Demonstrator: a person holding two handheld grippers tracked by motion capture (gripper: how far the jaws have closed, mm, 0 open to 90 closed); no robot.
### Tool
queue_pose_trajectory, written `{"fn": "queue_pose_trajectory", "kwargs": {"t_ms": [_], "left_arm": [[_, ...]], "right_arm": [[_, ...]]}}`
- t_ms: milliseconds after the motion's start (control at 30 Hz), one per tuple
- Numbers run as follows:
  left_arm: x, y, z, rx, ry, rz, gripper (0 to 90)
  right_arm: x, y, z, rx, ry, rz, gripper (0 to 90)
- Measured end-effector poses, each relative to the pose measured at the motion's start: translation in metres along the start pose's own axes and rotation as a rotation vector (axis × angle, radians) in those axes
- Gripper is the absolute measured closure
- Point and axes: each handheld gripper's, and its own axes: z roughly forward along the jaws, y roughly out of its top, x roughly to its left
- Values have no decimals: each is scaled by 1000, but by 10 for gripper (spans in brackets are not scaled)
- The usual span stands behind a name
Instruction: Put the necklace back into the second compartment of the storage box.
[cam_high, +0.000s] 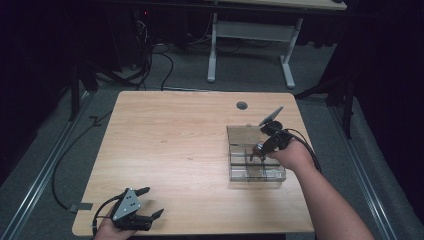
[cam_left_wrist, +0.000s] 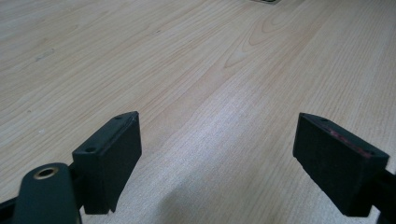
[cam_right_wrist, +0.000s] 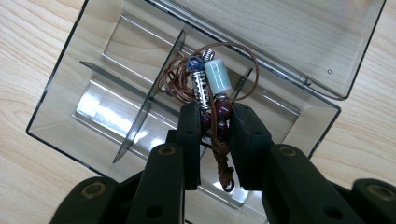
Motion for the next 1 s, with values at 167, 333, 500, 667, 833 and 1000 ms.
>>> {"fn": "queue_pose_trajectory", "kwargs": {"t_ms": [167,333,500,667,833,1000], "left_arm": [[0,0,0,4,-1,1,157],[0,0,0,-2,-3,-3,157],[0,0,0,0,-6,0,157],[0,0,1,2,-7,2,158],[0,0,1,3,-8,2,158],[0,0,1,6,-9,5,158]], "right_arm": [[1,1,5,5,-12,-11,752],[5,2,14,27,-13,-28,751],[11,5,26,43,-3,-33,751],[12,7,37,60,6,-25,750],[13,10,44,65,2,-27,747],[12,12,50,73,-13,-25,744]]}}
